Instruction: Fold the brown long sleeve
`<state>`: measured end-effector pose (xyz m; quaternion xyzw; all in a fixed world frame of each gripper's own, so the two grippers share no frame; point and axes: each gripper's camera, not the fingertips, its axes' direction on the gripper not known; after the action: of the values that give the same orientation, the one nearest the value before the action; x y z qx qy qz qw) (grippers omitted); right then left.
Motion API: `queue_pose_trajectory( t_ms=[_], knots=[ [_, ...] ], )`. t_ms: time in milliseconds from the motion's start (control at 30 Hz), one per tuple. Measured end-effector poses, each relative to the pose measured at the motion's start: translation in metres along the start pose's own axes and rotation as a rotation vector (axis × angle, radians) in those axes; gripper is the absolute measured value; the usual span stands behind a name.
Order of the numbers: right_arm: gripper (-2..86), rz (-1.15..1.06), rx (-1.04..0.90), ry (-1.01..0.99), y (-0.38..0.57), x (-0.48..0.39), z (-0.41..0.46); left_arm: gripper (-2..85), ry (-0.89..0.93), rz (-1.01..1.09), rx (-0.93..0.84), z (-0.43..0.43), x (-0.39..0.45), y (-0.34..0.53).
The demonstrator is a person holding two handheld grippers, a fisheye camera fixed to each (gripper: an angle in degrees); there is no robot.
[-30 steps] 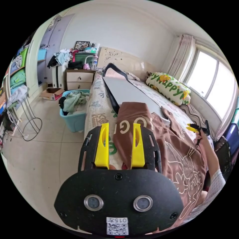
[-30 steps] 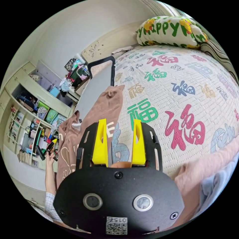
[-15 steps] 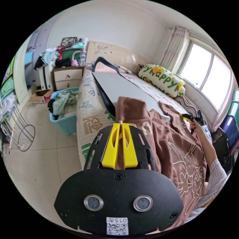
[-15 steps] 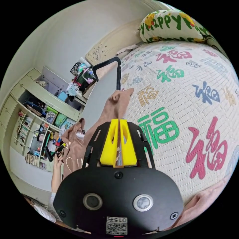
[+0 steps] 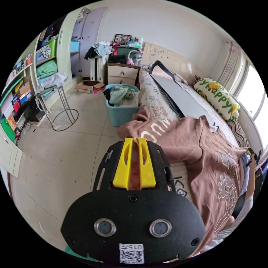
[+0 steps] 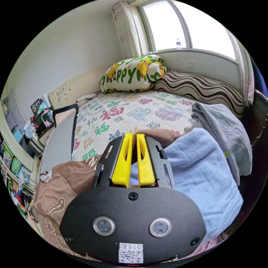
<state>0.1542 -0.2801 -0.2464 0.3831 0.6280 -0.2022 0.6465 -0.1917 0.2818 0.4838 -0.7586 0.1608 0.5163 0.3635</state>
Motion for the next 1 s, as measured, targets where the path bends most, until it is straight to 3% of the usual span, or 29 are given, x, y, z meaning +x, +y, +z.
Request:
queue_pose_trajectory(
  t_ms=[167, 233, 300, 467, 533, 600, 733, 867, 1000],
  knots=[
    [4.9, 0.017, 0.110, 0.025, -0.004, -0.034, -0.022, 2.0, -0.244, 0.025, 0.273, -0.039, 0.023, -0.006],
    [3.0, 0.108, 0.380, 0.181, 0.010, -0.064, -0.047, 1.8, -0.255, 0.118, 0.373, -0.043, 0.062, -0.018],
    [1.6, 0.134, 0.512, 0.171, 0.014, -0.077, -0.057, 1.9, -0.204, 0.223, 0.352, -0.026, 0.096, -0.031],
    [0.7, -0.129, 0.343, -0.201, -0.013, -0.132, -0.036, 2.6, 0.017, 0.390, 0.179, 0.063, 0.175, -0.064],
    [1.3, -0.387, 0.153, -0.428, -0.019, -0.195, -0.005, 2.6, 0.072, 0.409, 0.097, 0.108, 0.203, -0.076],
    [3.2, -0.489, -0.024, -0.497, -0.016, -0.245, 0.030, 1.2, 0.045, 0.418, 0.031, 0.137, 0.217, -0.082],
    [5.9, -0.630, -0.246, -0.475, 0.006, -0.343, 0.103, 0.3, 0.013, 0.427, -0.091, 0.184, 0.217, -0.076],
    [7.4, -0.685, -0.318, -0.432, 0.019, -0.391, 0.142, 0.4, 0.026, 0.447, -0.107, 0.200, 0.202, -0.062],
    [9.7, -0.821, -0.491, -0.472, 0.023, -0.421, 0.155, 0.6, 0.186, 0.472, -0.160, 0.202, 0.174, -0.054]
  ],
)
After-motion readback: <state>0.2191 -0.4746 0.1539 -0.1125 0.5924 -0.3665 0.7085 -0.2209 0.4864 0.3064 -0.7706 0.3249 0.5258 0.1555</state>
